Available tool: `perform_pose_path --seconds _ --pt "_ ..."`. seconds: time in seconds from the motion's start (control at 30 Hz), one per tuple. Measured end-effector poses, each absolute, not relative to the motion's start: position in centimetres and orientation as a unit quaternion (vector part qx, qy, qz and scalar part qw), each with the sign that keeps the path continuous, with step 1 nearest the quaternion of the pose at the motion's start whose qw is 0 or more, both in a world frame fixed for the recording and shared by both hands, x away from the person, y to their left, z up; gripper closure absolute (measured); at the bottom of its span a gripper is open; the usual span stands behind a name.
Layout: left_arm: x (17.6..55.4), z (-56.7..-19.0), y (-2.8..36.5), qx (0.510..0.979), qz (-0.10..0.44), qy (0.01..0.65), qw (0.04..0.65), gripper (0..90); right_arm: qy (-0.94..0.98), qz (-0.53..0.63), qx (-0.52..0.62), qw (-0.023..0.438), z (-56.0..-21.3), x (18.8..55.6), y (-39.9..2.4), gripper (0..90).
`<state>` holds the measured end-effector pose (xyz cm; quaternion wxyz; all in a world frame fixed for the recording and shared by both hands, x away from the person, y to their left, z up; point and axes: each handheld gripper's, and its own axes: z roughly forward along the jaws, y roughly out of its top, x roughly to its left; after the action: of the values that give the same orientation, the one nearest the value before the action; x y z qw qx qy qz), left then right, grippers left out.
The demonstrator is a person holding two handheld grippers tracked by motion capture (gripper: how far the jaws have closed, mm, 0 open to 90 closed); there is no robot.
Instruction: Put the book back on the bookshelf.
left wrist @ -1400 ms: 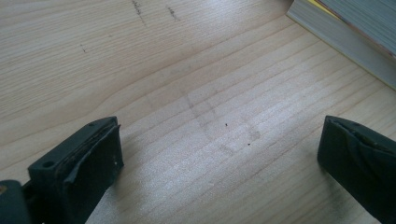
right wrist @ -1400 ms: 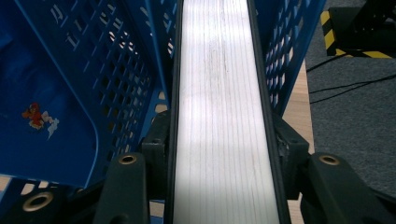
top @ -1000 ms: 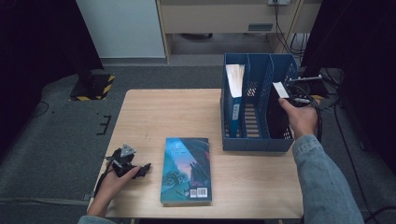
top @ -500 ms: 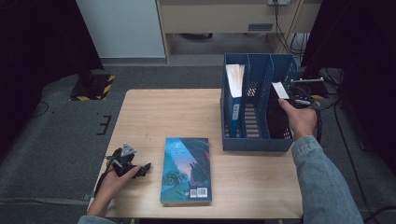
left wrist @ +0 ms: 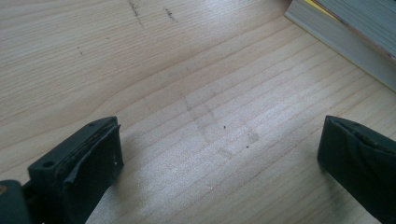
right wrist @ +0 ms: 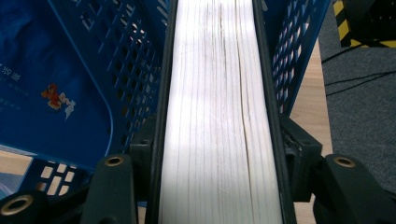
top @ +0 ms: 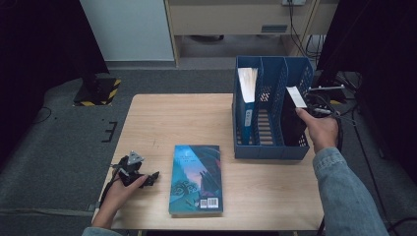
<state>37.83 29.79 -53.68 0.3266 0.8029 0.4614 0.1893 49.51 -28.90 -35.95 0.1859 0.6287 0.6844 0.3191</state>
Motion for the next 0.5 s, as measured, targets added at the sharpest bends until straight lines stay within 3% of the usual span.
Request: perform_pose_path --seconds 0.5 --pt "37.83 -53.68 29.73 0.803 0.189 0.461 0.327 0.0 0.68 0.309 0.642 0.172 -36.02 50.41 -28.73 44.4"
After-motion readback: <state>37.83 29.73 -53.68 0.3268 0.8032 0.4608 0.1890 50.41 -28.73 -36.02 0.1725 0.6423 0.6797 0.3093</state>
